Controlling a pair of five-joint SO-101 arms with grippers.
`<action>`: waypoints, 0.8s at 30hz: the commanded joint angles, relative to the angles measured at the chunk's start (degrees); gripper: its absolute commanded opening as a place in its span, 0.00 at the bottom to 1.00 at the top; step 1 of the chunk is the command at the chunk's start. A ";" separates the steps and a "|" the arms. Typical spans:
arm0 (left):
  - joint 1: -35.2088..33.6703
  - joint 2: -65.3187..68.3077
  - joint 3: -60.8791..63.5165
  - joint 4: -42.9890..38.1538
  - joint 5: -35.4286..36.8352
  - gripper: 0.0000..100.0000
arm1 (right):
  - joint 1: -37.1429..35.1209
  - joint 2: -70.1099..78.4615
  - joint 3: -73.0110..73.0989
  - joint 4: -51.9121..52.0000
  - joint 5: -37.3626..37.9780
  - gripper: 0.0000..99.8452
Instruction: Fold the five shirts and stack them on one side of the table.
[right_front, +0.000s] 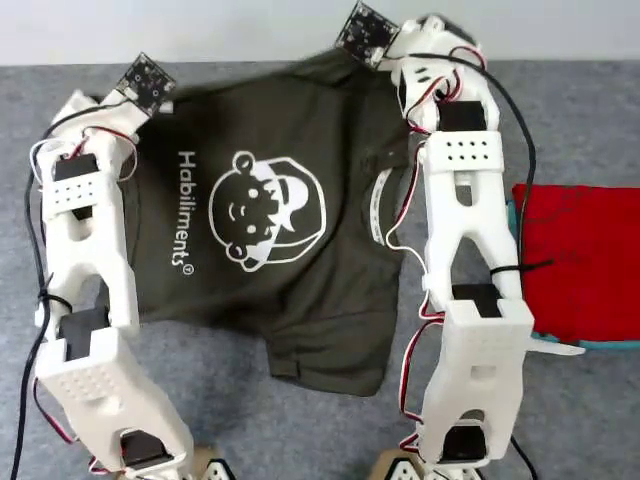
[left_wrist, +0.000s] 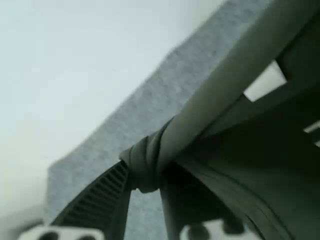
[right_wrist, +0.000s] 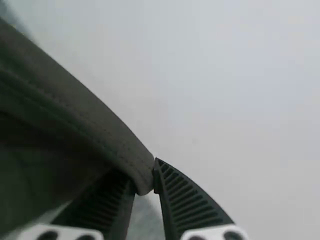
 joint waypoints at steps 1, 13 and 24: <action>0.09 -1.58 -2.77 9.32 0.35 0.01 | -0.48 -3.82 -4.66 12.18 -0.70 0.01; 0.18 -7.82 -2.77 40.88 0.26 0.01 | -2.86 -11.65 -4.66 50.42 -0.79 0.01; -0.35 -8.97 -2.86 50.99 -0.35 0.01 | -6.02 -18.15 -4.22 65.98 -5.36 0.01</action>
